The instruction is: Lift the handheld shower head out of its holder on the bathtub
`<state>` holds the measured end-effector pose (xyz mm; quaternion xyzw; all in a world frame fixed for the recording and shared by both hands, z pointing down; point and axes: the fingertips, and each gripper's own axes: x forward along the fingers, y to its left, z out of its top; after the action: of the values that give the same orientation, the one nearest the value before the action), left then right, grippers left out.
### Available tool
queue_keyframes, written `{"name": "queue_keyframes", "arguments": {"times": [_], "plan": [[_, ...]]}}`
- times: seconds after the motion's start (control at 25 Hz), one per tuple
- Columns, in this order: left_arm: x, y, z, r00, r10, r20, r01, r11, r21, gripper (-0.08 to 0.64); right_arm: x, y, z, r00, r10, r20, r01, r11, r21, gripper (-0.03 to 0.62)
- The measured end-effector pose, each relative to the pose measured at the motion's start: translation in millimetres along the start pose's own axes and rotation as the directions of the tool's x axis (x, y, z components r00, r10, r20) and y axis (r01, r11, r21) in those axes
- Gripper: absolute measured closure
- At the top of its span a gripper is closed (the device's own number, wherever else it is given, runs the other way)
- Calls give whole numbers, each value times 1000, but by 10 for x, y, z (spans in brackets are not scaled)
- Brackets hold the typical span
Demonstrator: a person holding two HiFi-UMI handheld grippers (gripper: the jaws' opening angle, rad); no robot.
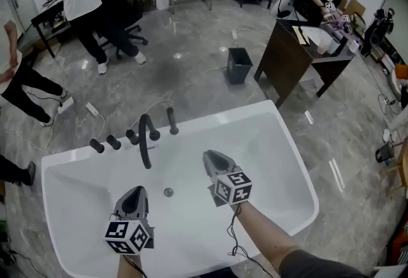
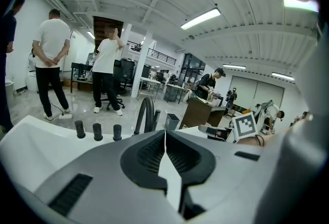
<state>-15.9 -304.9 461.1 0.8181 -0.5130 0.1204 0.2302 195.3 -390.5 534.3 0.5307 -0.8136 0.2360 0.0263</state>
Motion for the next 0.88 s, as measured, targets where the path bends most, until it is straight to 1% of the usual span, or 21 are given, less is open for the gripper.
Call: {"name": "queue_keyframes", "arguments": {"times": [0.12,0.16,0.24,0.36,0.48,0.64,0.72,0.8,0.88], "plan": [[150,35,-2,1000,22,3,-22,1000,2,543,205,-46,-52,1000,16,-20,-16,1000,-24,555],[206,51,-3,1000,30,3,-30,1000,4,543,279,-61,-63,999,23,-27,-24,999,-24,541],[313,97,-26,999,46,-3,-46,999,7,543,445,-87,-94,999,37,-40,-38,999,-19,473],[444,178,-103,998,62,-17,-61,998,14,543,732,-125,-190,997,40,-63,-42,999,-34,424],[529,272,-194,997,68,-25,-67,997,30,543,1052,-215,-331,997,19,-77,-23,998,-51,382],[634,419,-265,998,63,-16,-63,998,16,543,1375,-271,-442,997,9,-81,-14,999,-52,376],[698,509,-282,998,66,-5,-66,998,14,543,1516,-242,-453,997,8,-77,-16,995,-101,376],[741,597,-309,997,76,7,-76,997,4,543,1659,-244,-481,997,-11,-77,0,989,-145,376],[770,676,-352,996,87,16,-86,996,-10,543,1816,-268,-525,997,-23,-79,11,987,-159,377]]}}
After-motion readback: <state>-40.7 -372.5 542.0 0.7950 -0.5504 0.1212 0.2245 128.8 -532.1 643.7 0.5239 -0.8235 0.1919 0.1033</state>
